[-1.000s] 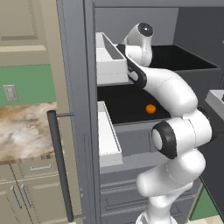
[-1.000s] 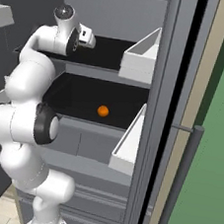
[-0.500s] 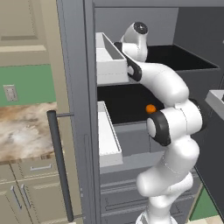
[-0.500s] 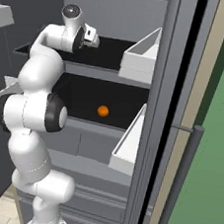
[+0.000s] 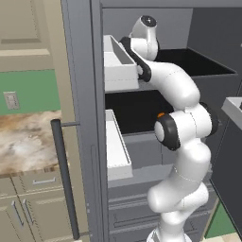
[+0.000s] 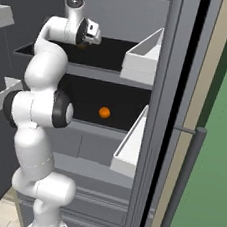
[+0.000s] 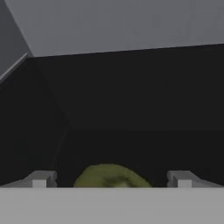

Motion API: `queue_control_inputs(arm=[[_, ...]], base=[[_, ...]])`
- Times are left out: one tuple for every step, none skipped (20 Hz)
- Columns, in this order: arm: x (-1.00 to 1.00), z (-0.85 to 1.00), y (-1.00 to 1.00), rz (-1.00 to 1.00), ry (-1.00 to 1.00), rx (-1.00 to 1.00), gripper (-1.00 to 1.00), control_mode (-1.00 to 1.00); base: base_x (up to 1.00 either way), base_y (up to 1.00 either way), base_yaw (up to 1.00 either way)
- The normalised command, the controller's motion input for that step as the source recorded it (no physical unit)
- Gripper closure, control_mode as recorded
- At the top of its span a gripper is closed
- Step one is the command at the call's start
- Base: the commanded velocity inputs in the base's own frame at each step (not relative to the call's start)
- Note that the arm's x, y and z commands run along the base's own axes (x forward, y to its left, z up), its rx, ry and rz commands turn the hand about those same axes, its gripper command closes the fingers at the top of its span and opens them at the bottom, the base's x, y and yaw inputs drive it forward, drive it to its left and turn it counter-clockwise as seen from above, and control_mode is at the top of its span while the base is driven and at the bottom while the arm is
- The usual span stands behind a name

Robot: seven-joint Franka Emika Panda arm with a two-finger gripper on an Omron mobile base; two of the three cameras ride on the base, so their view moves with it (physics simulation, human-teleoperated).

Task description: Retrieve the kiwi and tangerine from the fridge and place them into the bowl on the dining table.

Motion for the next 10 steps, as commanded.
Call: queue_control_inputs(arm=[[-0.37,-0.7,0.33,0.0,0.01,-0.08,-1.0,-1.0],[-0.47,-0.81,0.4,0.0,0.0,-0.1,-1.0,-1.0],[-0.5,-0.81,0.39,0.0,0.0,-0.1,-1.0,-1.0],[-0.49,-0.74,0.36,0.0,0.0,-0.09,-1.0,-1.0],[-0.43,-0.66,0.31,0.0,0.0,-0.08,-1.0,-1.0],[-0.29,-0.5,0.17,0.0,0.0,-0.06,-1.0,-1.0],[-0.12,-0.36,0.0,0.0,0.0,-0.03,-1.0,-1.0],[0.0,-0.22,0.0,0.0,0.0,0.0,-1.0,-1.0],[0.0,-0.16,0.0,0.0,0.0,0.0,-1.0,-1.0],[0.11,-0.15,0.0,0.0,0.0,0.0,-1.0,-1.0]], base=[[0.0,0.0,0.0],[0.0,0.0,0.0],[0.0,0.0,0.0],[0.0,0.0,0.0],[0.0,0.0,0.0],[0.0,0.0,0.0],[0.0,0.0,0.0],[0.0,0.0,0.0],[0.0,0.0,0.0],[0.0,0.0,0.0]])
